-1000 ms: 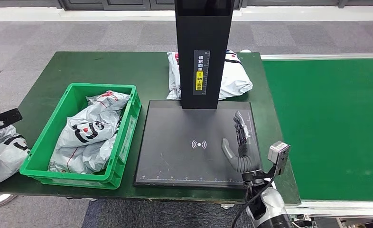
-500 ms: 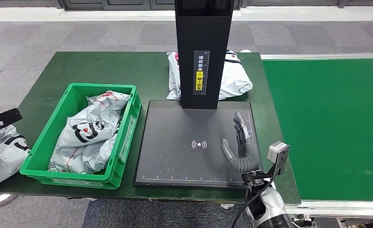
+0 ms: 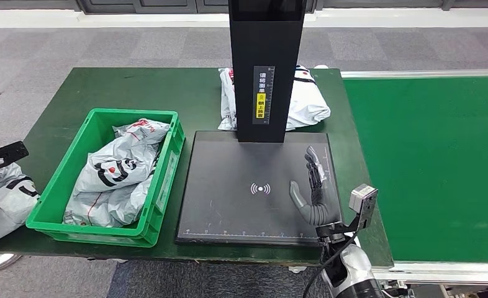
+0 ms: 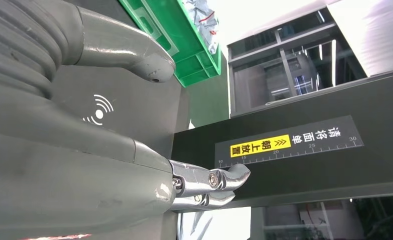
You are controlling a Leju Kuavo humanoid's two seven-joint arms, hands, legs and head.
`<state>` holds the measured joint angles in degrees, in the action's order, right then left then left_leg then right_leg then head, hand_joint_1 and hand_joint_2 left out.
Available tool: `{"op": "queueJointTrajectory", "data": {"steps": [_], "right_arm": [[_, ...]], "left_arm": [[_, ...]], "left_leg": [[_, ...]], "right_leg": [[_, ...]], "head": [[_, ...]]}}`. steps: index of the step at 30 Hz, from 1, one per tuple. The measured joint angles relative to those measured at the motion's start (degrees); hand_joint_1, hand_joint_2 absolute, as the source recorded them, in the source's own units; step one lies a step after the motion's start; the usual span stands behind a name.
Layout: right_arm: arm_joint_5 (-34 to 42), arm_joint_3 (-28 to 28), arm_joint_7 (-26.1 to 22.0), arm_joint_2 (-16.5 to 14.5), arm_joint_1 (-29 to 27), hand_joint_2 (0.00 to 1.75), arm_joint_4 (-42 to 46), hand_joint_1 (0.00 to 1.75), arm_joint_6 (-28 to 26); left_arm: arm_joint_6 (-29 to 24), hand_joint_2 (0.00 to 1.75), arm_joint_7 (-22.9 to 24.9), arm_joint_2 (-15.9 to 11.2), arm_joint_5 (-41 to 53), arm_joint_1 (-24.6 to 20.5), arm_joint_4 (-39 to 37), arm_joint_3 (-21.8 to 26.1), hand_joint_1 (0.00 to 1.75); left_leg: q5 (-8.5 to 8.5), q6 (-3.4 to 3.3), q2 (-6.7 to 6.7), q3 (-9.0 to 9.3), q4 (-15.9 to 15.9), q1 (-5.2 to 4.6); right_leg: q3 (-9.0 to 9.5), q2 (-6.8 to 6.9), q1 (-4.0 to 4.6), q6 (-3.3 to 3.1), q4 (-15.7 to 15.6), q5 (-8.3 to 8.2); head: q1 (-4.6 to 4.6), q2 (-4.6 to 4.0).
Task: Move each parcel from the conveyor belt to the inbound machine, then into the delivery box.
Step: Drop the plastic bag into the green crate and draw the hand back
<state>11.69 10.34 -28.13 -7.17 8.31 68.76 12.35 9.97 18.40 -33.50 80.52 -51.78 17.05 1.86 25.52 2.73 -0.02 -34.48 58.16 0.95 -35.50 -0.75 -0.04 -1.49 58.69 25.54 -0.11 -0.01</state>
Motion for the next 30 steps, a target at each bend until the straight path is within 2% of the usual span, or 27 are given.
{"op": "queueJointTrajectory", "data": {"steps": [13,17,22,30], "right_arm": [[0.00,0.00,0.00,0.00,0.00,1.75,-0.02,0.00,0.00],[0.00,0.00,0.00,0.00,-0.01,1.75,-0.02,0.00,0.00],[0.20,0.00,0.24,0.00,-0.90,1.75,-0.02,0.00,0.17],[0.19,0.00,0.79,0.00,-1.41,1.75,-0.02,0.00,0.62]], "left_arm": [[0.00,1.75,0.00,0.01,0.00,0.00,0.00,0.02,1.75],[0.35,0.00,-0.34,0.01,-0.15,-0.02,-0.01,0.03,0.00],[4.99,0.00,-3.94,0.04,-2.04,-0.10,-0.19,0.78,0.00],[5.71,0.00,-4.27,-0.01,-2.07,-0.09,-0.32,1.44,0.00]], "left_leg": [[0.00,0.00,0.00,0.00,0.00,0.00],[0.00,0.00,0.00,0.00,0.00,0.00],[0.00,0.00,0.00,0.00,0.00,0.00],[0.00,0.00,0.00,0.00,0.00,0.00]], "right_leg": [[0.00,0.00,0.00,0.00,0.00,0.00],[0.00,0.00,0.00,0.00,0.00,0.00],[0.00,0.00,0.00,0.00,0.00,0.00],[0.00,-0.01,-0.01,0.00,0.00,0.00]], "head": [[0.00,-0.01],[0.00,-0.01],[0.00,-0.01],[-0.01,-0.01]]}}
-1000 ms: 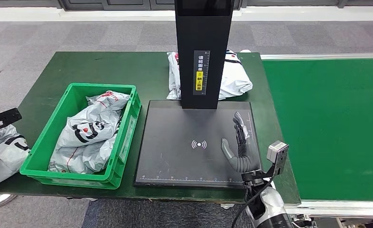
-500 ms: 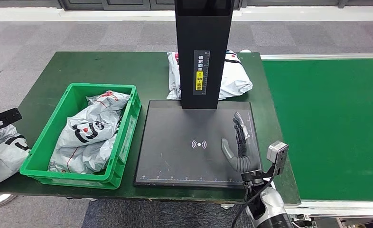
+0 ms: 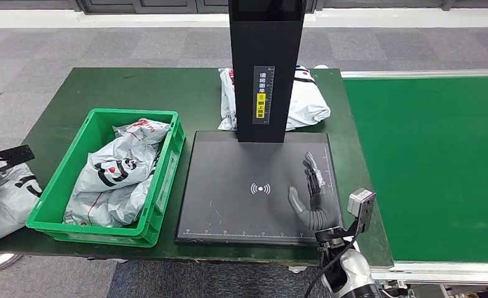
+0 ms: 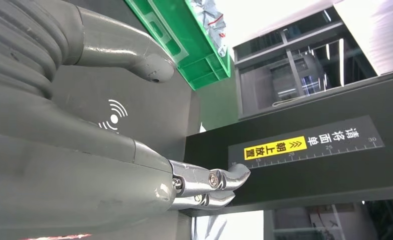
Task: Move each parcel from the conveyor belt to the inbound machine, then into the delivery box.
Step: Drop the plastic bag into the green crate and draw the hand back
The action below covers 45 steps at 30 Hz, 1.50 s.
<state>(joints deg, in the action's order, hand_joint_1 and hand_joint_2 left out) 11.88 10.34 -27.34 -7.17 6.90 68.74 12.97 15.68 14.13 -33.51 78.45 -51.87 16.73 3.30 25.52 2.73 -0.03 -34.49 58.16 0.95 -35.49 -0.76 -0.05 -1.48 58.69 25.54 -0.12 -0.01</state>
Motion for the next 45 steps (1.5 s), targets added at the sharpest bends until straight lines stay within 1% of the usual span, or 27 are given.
{"op": "queueJointTrajectory", "data": {"steps": [20,23,27,30,40,45], "right_arm": [[-0.27,0.00,0.04,-0.10,0.17,1.75,0.00,0.00,0.48],[-0.55,0.00,0.13,-0.16,0.19,1.75,0.00,0.00,0.68],[-1.14,0.00,0.39,-0.59,0.23,1.75,0.00,0.00,0.92],[-1.51,0.00,0.46,-0.87,0.39,1.75,0.00,0.00,1.25],[-1.68,0.00,0.48,-1.25,0.47,1.75,0.00,0.00,1.38],[-1.59,0.00,0.82,-1.36,0.28,1.75,0.00,0.00,1.71]], "left_arm": [[0.44,0.00,1.71,-0.28,1.84,-0.01,-0.01,0.04,0.00],[-1.04,0.00,3.60,-0.43,3.45,-0.01,0.02,0.02,0.00],[-5.03,0.00,6.51,-0.85,5.87,-0.01,0.14,-0.02,0.00],[-6.71,0.00,7.87,-1.27,7.35,-0.01,0.22,-0.15,0.00],[-7.59,0.00,8.56,-2.02,7.84,0.00,0.23,-0.53,0.00],[-11.05,0.00,9.25,-2.10,7.96,0.07,0.42,-0.55,0.00]], "left_leg": [[0.00,0.00,0.00,0.00,0.00,0.00],[0.00,0.00,-0.01,0.00,0.00,0.00],[0.00,0.00,-0.01,0.00,0.00,0.00],[0.00,0.00,0.00,0.00,0.00,0.00],[0.00,0.00,0.00,-0.01,0.00,0.00],[0.00,0.00,0.00,-0.01,0.00,0.00]], "right_leg": [[0.00,0.00,0.00,0.00,0.00,0.00],[0.00,-0.01,0.00,0.00,0.00,0.00],[-0.01,-0.01,0.01,0.00,0.00,0.00],[-0.01,-0.01,0.01,-0.01,0.00,0.01],[-0.01,0.00,0.00,-0.01,0.00,0.01],[-0.01,0.00,0.01,-0.02,0.00,0.01]], "head": [[0.01,0.01],[0.01,-0.01],[0.00,-0.01],[-0.01,0.01],[-0.01,0.01],[0.00,-0.01]]}}
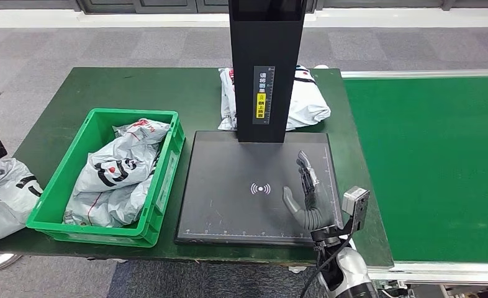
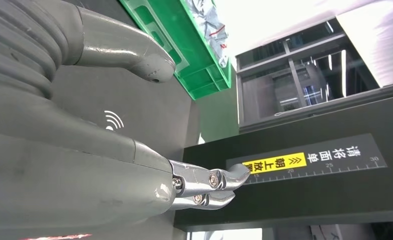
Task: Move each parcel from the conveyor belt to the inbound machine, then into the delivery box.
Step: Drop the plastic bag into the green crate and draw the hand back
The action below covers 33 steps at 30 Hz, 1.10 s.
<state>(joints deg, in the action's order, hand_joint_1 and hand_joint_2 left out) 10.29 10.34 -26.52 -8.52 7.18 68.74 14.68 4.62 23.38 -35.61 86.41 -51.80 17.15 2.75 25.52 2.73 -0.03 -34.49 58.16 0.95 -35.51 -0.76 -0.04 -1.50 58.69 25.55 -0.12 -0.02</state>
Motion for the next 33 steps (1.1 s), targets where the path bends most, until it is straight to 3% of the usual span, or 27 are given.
{"op": "queueJointTrajectory", "data": {"steps": [7,13,17,29,33], "right_arm": [[-0.39,0.00,0.64,-0.20,-0.27,1.75,0.00,0.00,0.79],[-0.54,-0.01,1.55,-0.20,-0.17,1.75,0.00,0.00,1.59],[-0.53,-0.19,1.45,-0.20,-0.10,1.75,0.00,0.00,2.01],[-0.68,-0.26,1.42,-0.20,-0.15,1.75,0.00,0.00,2.02],[-0.73,-0.28,1.41,-0.20,-0.16,1.75,0.01,0.00,2.01]], "left_arm": [[-3.10,0.00,-1.02,-0.53,-0.34,1.05,0.55,0.03,0.00],[6.52,0.00,-10.95,-0.55,-6.45,3.41,0.46,2.55,0.00],[11.61,1.75,-13.99,-0.67,-7.39,4.13,0.20,3.59,0.00],[15.83,1.75,-15.04,-1.09,-6.73,4.10,0.06,3.67,0.00],[16.47,0.00,-15.40,-1.11,-6.70,4.00,0.05,3.67,0.00]], "left_leg": [[0.01,0.01,-0.01,0.00,0.00,0.00],[0.01,0.01,-0.02,-0.01,0.00,0.00],[0.01,0.01,0.00,-0.02,0.00,0.00],[0.01,0.01,-0.02,-0.01,0.00,0.00],[0.01,0.01,-0.02,0.00,0.00,0.00]], "right_leg": [[0.00,-0.02,0.00,0.00,0.00,0.01],[-0.01,-0.02,0.00,-0.01,0.00,0.01],[-0.01,0.00,0.00,-0.01,0.00,0.01],[-0.02,-0.02,0.00,-0.01,0.00,0.01],[-0.03,-0.02,0.00,-0.01,0.00,0.01]], "head": [[-0.01,0.01],[0.00,0.00],[0.00,0.01],[0.01,0.01],[0.01,0.01]]}}
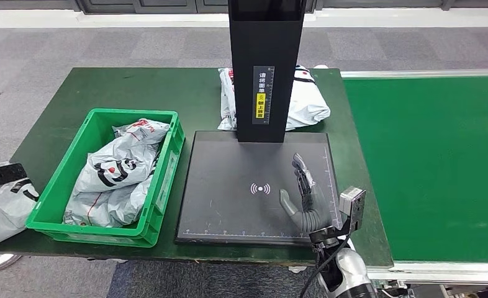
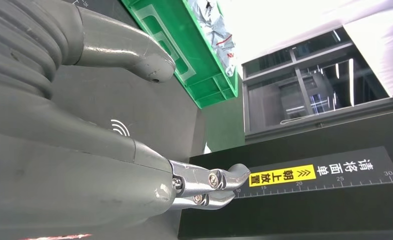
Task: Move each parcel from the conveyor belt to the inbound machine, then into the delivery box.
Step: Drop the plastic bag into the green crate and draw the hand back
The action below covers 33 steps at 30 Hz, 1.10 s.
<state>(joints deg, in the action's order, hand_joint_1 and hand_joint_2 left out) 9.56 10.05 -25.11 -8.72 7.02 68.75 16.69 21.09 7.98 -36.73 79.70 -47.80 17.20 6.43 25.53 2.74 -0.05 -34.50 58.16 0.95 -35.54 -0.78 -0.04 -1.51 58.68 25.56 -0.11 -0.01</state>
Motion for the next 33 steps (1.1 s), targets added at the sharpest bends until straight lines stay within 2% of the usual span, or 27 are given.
{"op": "queueJointTrajectory", "data": {"steps": [2,6,9,13,33], "right_arm": [[-0.04,-0.08,0.00,0.00,0.00,1.75,0.01,0.00,-0.04],[-0.10,-0.37,-0.01,0.00,-0.08,1.75,0.10,0.00,-0.08],[-0.20,-0.46,0.01,0.00,-0.37,1.75,0.47,0.00,-0.09],[-0.45,-0.50,0.04,0.00,-0.85,1.75,1.08,0.00,-0.14],[-0.62,-0.74,0.04,0.00,-2.27,1.75,2.43,0.00,-0.19]], "left_arm": [[1.03,0.00,-0.55,0.01,0.01,-0.20,-0.03,0.00,0.00],[2.61,1.75,-0.29,0.04,1.00,-0.94,-0.16,-0.02,0.00],[2.63,1.75,1.80,0.21,2.60,-1.64,-0.19,-0.21,0.04],[2.55,1.75,3.39,0.74,3.35,-2.24,-0.38,-0.43,1.75],[-2.24,1.75,5.29,3.44,2.79,-2.29,-0.48,-0.46,1.75]], "left_leg": [[0.00,0.00,0.01,0.00,0.00,0.00],[0.00,0.00,0.00,0.00,0.00,0.00],[0.00,0.00,-0.01,0.00,0.01,0.00],[0.01,0.01,-0.03,0.00,0.01,-0.01],[0.03,0.04,-0.09,0.00,0.01,-0.01]], "right_leg": [[-0.01,0.01,0.00,0.00,0.00,0.00],[-0.02,0.00,0.00,0.00,0.00,0.00],[-0.02,-0.01,-0.01,0.00,-0.01,0.00],[-0.02,-0.03,-0.01,0.00,-0.01,0.00],[-0.03,-0.08,-0.01,0.00,-0.01,0.00]], "head": [[0.00,0.00],[0.00,0.00],[0.00,0.00],[0.00,-0.02],[-0.01,-0.01]]}}
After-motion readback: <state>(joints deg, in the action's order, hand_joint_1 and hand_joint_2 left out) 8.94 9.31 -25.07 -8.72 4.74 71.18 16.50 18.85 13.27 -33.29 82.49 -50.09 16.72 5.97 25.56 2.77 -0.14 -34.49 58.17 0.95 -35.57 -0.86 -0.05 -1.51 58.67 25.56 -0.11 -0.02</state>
